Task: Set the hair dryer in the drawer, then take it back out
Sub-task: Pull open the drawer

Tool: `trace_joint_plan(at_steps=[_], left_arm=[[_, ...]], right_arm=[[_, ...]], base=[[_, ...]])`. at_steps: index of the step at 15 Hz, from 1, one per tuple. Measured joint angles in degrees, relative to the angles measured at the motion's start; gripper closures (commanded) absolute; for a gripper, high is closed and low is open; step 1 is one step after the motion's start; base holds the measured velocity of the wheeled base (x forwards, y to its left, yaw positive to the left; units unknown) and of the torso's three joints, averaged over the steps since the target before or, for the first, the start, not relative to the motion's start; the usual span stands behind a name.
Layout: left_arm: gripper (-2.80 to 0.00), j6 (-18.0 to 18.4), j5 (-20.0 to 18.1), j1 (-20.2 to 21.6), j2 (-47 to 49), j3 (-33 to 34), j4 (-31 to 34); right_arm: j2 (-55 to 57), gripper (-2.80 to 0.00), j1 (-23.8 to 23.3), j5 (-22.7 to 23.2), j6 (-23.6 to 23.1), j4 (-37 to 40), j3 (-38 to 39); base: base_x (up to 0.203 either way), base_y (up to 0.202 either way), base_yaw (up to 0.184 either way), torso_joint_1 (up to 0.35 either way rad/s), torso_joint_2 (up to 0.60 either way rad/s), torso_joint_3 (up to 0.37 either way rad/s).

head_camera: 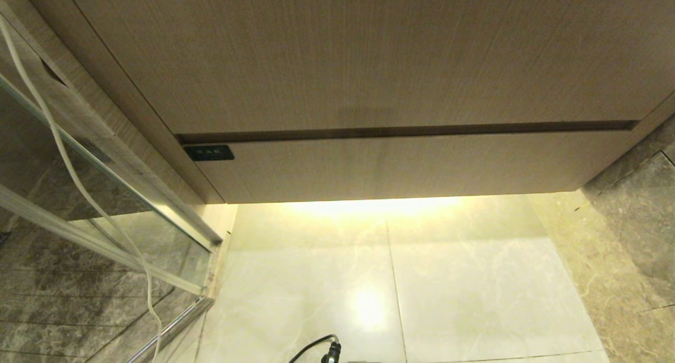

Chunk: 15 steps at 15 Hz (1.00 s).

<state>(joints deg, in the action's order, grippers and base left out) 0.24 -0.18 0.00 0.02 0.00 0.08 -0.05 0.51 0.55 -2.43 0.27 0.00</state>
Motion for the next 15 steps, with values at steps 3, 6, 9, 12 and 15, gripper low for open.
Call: trace_joint_plan(at_steps=[3,6,9,12,15], left_arm=[[0.00,0.0,0.0,0.0,0.0,0.0,0.0],[0.00,0.0,0.0,0.0,0.0,0.0,0.0],[0.00,0.0,0.0,0.0,0.0,0.0,0.0],[0.00,0.0,0.0,0.0,0.0,0.0,0.0],[0.00,0.0,0.0,0.0,0.0,0.0,0.0]], right_arm=[[0.0,0.00,0.0,0.0,0.0,0.0,0.0],[0.0,0.00,0.0,0.5,-2.0,0.2,0.0],[0.3,0.00,0.0,0.7,-2.4,2.9,-1.9],[6.6,0.00,0.0,1.1,-2.5,7.3,-15.7],[23.6,0.00,0.4,2.7,-2.3,16.1,-36.6]], base=[[0.000,0.000,0.000,0.000,0.00,0.000],[0.000,0.000,0.000,0.000,0.00,0.000],[0.000,0.000,0.000,0.000,0.00,0.000],[0.000,0.000,0.000,0.000,0.00,0.000],[0.000,0.000,0.000,0.000,0.00,0.000]])
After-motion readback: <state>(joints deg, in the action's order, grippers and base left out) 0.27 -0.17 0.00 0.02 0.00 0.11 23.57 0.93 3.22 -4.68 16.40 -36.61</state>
